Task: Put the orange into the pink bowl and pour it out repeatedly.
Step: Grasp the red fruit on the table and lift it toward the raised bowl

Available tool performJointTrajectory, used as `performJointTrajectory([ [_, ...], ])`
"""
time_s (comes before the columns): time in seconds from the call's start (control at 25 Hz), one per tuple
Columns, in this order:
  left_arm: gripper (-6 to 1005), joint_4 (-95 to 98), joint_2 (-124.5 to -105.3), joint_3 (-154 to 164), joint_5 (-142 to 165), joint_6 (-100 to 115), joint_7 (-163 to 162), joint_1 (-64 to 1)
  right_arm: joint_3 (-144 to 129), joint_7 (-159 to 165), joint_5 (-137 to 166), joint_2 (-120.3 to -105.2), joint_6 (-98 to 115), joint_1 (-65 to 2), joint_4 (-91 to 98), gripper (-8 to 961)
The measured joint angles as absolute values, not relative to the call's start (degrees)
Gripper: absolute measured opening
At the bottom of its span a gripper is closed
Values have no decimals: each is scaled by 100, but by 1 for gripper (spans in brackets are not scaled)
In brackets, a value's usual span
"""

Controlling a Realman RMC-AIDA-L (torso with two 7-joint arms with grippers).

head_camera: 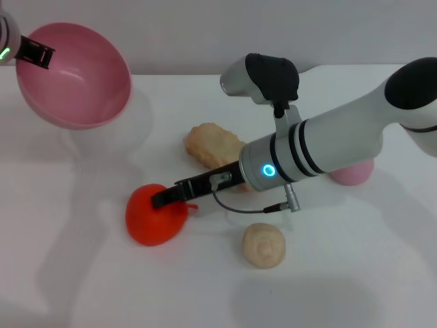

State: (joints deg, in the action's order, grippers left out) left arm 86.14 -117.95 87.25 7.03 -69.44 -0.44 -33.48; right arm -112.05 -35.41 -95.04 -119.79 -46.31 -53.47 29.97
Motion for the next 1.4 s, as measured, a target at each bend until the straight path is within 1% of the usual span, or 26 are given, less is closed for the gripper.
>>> performJointTrajectory([
  [0.76,80,8612,-11795,8782,703,-7017,17,-3394,-11303,-3525,-9519,-11979,-4530,-5433,2768,644],
  [1.0,81,8605,-11795,8779,704,-7014,18,-3410,-11397,-3520,-9519,-11979,-4573,-5558,2717,643],
  [1.24,81,8604,-11791,8779,703,-7012,41,-3424,-11363,-3588,-9518,-11972,-4594,-5470,2805,586],
  [1.4,82,8604,-11789,8764,703,-6996,102,-3407,-11307,-3818,-9519,-11954,-4579,-5331,2968,420],
])
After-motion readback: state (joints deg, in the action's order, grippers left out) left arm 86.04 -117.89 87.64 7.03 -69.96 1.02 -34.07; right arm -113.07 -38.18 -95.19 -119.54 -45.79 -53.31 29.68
